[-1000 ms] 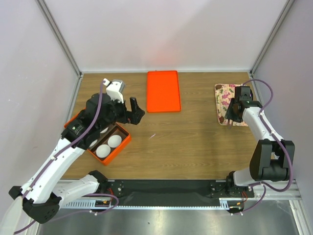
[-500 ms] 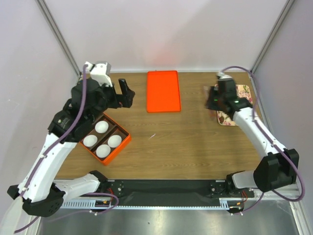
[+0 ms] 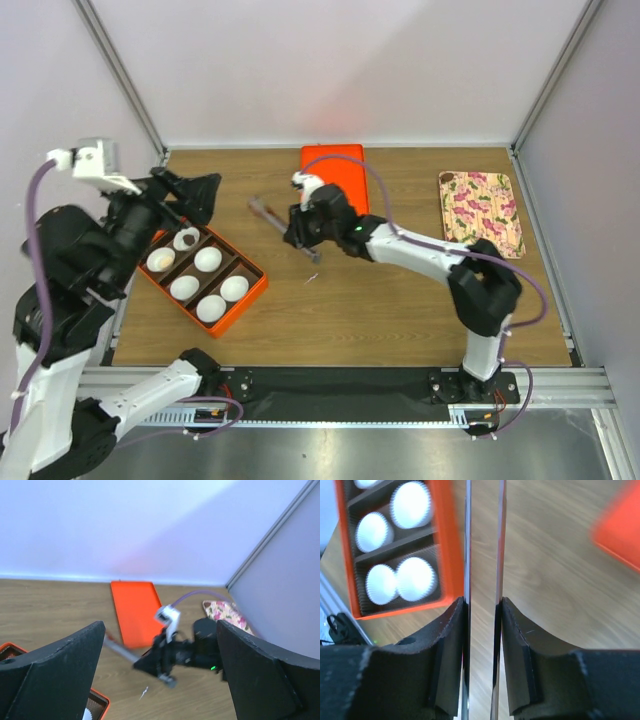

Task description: Pack the chocolate

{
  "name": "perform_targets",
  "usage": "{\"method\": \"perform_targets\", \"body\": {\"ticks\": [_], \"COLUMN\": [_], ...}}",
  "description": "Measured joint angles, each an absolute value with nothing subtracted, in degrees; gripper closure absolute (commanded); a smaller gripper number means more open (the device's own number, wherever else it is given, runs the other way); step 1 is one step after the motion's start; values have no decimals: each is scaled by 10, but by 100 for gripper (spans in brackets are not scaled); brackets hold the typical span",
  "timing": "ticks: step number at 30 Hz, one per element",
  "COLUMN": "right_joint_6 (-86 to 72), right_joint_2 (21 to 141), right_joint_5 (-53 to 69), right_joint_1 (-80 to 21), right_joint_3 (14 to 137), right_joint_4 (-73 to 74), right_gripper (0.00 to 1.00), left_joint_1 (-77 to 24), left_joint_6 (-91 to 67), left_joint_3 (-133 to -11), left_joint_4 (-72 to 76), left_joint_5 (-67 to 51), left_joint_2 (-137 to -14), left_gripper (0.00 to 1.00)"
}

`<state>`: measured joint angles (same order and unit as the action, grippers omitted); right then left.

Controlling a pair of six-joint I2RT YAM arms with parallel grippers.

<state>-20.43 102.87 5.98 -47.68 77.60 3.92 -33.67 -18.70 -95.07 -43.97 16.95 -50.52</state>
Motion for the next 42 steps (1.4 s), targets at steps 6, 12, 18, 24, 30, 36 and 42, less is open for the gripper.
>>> {"method": "perform_targets", "body": {"ticks": [6,12,18,24,30,36,42], "right_joint_6": [-161,-123,-90,-78,-69,-63,-58], "right_joint_2": [1122,1148,1155,1173,1189,1214,1235], "right_joint_5": [75,109,129,128,128,123,123], "right_joint_1": [-555,-621,-654,-677,-677,-675,-675], "right_joint_3": [851,894,897,896,897,905,917], "right_joint_4": [-6,-24,-23,-16,-10,-4,-3], "right_gripper": [67,67,66,66,65,64,61], "left_joint_1": [-337,-336,-336,-336,-336,-336,-336], "left_joint_6": [-193,-193,-190,-190,-190,-190,-190], "left_joint_3": [-951,-941,-927,-915,-914,-912,-906], "left_joint_4": [-427,-429,-427,-425,-425,-420,-414], "left_joint_5": [186,200,209,209,209,209,208], "left_joint_2": [-475,-477,-475,-475,-474,-472,-472], "left_gripper": [0,0,0,0,0,0,0]}}
